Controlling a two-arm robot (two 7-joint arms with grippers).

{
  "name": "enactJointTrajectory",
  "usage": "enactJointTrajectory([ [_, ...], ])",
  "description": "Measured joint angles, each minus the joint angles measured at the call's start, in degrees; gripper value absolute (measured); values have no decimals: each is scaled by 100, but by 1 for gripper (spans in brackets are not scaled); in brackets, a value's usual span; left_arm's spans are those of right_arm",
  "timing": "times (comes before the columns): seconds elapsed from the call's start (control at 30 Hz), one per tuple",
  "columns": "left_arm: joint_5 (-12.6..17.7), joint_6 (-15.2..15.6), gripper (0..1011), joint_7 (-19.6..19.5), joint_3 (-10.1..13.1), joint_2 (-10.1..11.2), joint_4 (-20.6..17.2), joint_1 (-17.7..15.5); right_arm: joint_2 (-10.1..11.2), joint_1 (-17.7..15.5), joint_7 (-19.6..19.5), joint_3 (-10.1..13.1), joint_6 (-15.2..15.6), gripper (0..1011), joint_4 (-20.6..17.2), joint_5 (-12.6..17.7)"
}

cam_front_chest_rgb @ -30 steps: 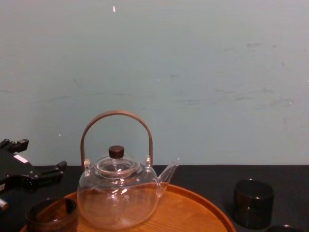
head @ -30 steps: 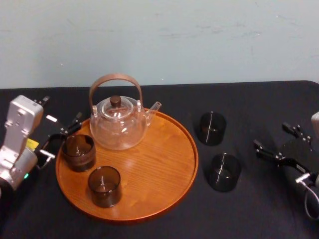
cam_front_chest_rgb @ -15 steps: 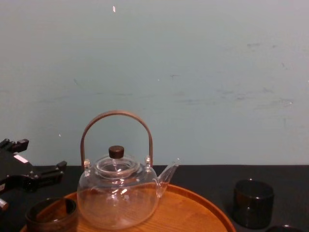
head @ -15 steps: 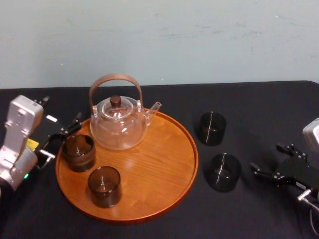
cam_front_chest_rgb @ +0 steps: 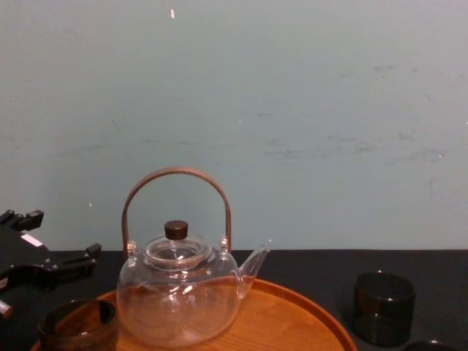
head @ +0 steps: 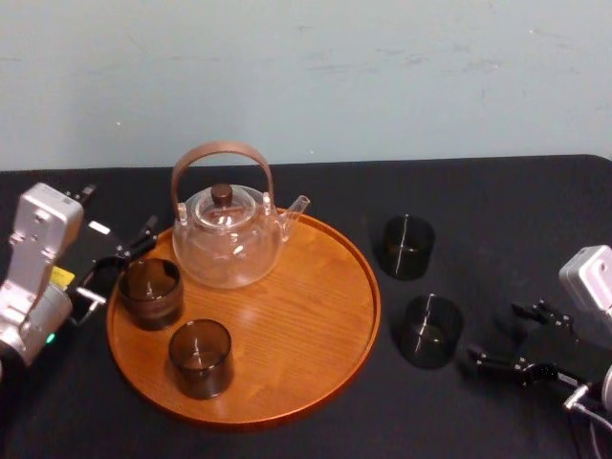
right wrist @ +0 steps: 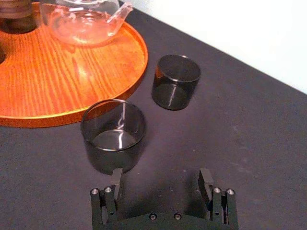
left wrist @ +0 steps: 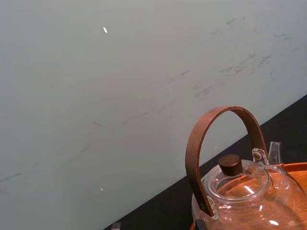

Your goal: Pick up the glass from the table and place it on the tray.

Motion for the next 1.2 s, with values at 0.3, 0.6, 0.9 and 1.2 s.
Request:
enactJointTrajectory([
  [0.3,0,0,1001,0,0,0,0,0,-91,-5,203,-17,59,1002,0,-148],
  [0.6,0,0,1001,0,0,0,0,0,-199,2,395,-26,127,1002,-38,-226],
  [0.9,0,0,1001,0,0,0,0,0,-406,61,622,-25,218,1002,-53,-241],
  [1.2,0,0,1001,0,0,0,0,0,-579,174,702,-1,396,1002,52,-130],
])
